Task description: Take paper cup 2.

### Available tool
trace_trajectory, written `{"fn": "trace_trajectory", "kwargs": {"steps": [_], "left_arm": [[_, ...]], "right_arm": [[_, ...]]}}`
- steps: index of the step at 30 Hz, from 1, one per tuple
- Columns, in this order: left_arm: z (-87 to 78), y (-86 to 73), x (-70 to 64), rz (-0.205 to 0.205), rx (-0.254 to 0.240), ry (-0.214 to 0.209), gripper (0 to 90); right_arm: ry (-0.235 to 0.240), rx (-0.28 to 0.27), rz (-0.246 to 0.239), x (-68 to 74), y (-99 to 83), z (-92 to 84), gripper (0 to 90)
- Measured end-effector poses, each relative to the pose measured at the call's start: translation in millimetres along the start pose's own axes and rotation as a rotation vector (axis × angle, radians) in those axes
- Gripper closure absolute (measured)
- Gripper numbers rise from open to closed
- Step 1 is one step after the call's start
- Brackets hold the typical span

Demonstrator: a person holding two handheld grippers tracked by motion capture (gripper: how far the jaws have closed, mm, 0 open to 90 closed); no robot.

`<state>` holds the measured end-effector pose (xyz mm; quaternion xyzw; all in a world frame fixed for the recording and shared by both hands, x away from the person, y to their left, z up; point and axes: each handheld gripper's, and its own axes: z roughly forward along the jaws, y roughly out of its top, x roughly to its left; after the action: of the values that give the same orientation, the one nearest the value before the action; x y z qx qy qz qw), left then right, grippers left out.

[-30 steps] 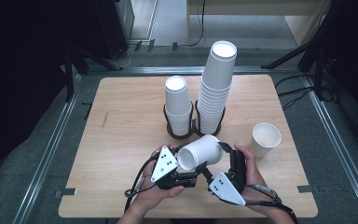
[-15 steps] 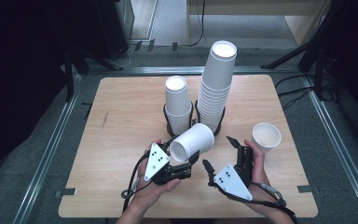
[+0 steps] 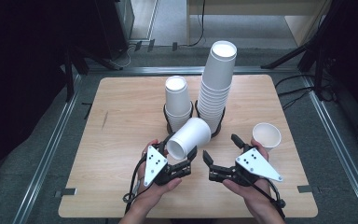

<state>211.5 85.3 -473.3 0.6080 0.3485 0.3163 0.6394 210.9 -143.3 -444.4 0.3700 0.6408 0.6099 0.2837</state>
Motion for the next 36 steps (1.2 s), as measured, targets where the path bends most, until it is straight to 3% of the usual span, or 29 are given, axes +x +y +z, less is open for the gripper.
{"fn": "trace_trajectory", "kwargs": {"steps": [8,12,13,20,26,29,36], "left_arm": [[0.9,-4.1,-6.3,0.013,-0.032,-0.003,21.6],[0.4,-4.8,-7.7,0.025,-0.043,-0.001,21.6],[0.3,-4.8,-7.8,0.024,-0.045,0.0,21.6],[-1.0,-5.9,-11.0,0.044,-0.07,-0.003,21.6],[-0.3,-10.6,-17.9,0.069,-0.086,-0.019,21.6],[0.2,-13.0,-20.5,0.081,-0.09,-0.023,21.6],[1.5,-17.0,-24.8,0.091,-0.097,-0.035,21.5]], "right_arm": [[0.039,0.005,0.368,-7.6,-2.5,1.7,2.1],[0.08,0.007,0.55,-12.4,-5.0,2.0,2.0],[0.095,0.01,0.614,-14.1,-5.7,2.0,2.0],[0.158,0.037,0.911,-18.2,-10.3,2.5,1.1],[0.194,0.062,1.103,-19.8,-15.9,4.6,0.0],[0.211,0.077,1.152,-18.5,-17.9,6.2,0.0],[0.208,0.045,1.293,-20.2,-23.7,9.4,0.0]]}}
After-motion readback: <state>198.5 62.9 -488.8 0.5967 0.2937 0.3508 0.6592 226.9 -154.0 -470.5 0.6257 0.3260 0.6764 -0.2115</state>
